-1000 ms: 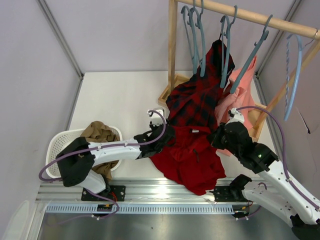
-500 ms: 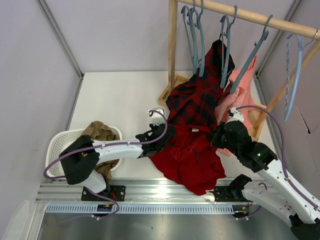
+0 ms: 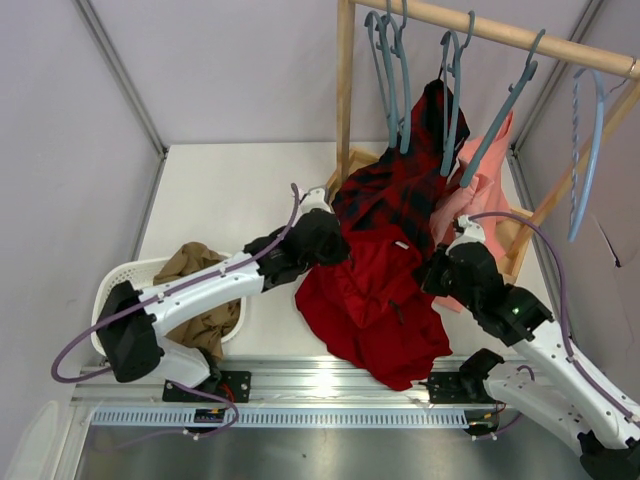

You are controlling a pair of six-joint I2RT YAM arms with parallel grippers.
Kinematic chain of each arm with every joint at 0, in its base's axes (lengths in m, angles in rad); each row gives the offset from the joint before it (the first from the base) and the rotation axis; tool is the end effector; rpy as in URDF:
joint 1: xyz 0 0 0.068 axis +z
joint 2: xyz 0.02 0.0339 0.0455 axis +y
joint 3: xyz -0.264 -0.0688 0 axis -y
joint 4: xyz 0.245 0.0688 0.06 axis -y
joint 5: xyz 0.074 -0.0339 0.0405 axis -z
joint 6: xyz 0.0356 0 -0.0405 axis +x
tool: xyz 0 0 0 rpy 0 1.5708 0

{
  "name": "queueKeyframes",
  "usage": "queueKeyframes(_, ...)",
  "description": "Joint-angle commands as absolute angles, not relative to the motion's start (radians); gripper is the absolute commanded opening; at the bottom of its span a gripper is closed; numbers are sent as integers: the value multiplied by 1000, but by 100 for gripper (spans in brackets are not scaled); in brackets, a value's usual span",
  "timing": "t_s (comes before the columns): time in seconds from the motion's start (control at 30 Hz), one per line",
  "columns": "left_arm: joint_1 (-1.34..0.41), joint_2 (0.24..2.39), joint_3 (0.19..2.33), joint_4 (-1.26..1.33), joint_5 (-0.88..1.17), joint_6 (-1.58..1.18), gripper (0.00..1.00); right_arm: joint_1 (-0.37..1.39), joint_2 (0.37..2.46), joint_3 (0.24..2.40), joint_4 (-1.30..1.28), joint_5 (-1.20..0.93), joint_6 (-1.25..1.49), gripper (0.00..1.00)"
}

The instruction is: Place the skirt on the hanger

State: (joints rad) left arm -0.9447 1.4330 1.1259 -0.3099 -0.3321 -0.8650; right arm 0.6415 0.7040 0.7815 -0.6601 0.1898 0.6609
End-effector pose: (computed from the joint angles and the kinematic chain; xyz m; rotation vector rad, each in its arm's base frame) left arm 0.1988 -0.2551 0.2958 -0.1037 2.2275 -0.6726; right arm 0.1237 0.0840 0.3032 0.1336 2.1895 0.5494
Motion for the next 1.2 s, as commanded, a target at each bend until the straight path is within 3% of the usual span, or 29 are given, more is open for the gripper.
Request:
queueKeyframes(0.0,-936,1370,1160,-403,-97,-922,0,638,663,779,-588,163,569,0)
queueKeyframes(0.5,-807,1140,971,-426,255,-963,0,634,664,779,-687,164,529,0)
queueKeyframes(0.6,-784,1127,931,-443,268,-940,0,635,661,793,-683,126,512,11)
queueKeyframes(0.73,-769,1118,910,-439,261,-934,0,637,672,857,-683,-21,474,41)
queueKeyframes(0.93,-718,1112,890,-459,233,-884,0,686,683,965,-657,-95,488,66)
queueKeyframes(1.07,-680,1092,859,-456,230,-858,0,793,756,1063,-606,-114,499,69)
queueKeyframes(1.17,-663,1077,839,-457,229,-841,0,971,857,1120,-551,52,505,69)
